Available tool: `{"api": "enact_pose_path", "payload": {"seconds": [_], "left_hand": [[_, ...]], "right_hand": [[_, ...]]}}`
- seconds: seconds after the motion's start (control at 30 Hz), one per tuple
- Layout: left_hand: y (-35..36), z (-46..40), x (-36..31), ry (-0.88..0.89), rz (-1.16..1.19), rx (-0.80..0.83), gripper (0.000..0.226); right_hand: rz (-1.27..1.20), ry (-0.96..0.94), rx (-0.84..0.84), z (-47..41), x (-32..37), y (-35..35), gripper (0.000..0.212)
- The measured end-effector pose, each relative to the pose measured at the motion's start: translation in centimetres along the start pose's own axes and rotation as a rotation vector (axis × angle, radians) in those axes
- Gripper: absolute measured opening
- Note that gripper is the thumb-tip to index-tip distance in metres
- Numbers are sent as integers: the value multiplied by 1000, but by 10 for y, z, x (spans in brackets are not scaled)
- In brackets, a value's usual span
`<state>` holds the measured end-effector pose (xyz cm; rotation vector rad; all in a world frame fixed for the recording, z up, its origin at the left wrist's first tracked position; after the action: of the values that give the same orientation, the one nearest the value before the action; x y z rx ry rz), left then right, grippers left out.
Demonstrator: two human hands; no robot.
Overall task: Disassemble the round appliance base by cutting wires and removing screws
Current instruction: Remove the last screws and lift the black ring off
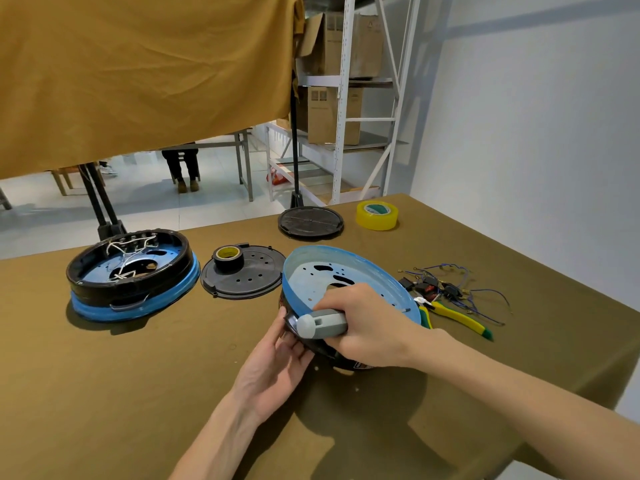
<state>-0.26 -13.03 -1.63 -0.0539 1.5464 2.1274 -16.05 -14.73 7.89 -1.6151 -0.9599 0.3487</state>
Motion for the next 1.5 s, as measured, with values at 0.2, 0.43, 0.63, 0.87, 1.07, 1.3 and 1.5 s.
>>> {"api": "enact_pose_path", "payload": {"seconds": [0.2,0.43,0.63,0.87,1.07,1.3,1.5], "left_hand": [[-4,-1,-3,-29,73,45,58],[-6,-5,0,-41,166,137,53],[-13,-10,-5,37,146,110,38],[-15,-10,-18,64,211,26,48],[-8,-4,-5,34,120,88,62],[2,1,-4,188,-177,169,52],[-4,0,-14,214,-114,164,49]], "right_hand": [[24,-45,29,-3,1,4,10],[134,-70,153,-8,2,-2,6],[146,-57,201,-24,9,-6,17],[170,-9,239,0,-7,-2,27],[27,41,77,0,-13,-8,19],[-181,120,-74,-17,-12,-10,25],[-102,48,30,-12,-17,-17,18]]}}
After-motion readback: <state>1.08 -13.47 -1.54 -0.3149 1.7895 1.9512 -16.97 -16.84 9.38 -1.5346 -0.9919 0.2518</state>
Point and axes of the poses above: each hand's wrist, its own z-axis away from the middle knuckle, its own y-axis out of the palm, x = y × z, the point moved 2 cm from there along -z, towards the middle knuckle, and after that the axes turned 11 degrees about z, right-handed, at the moved point
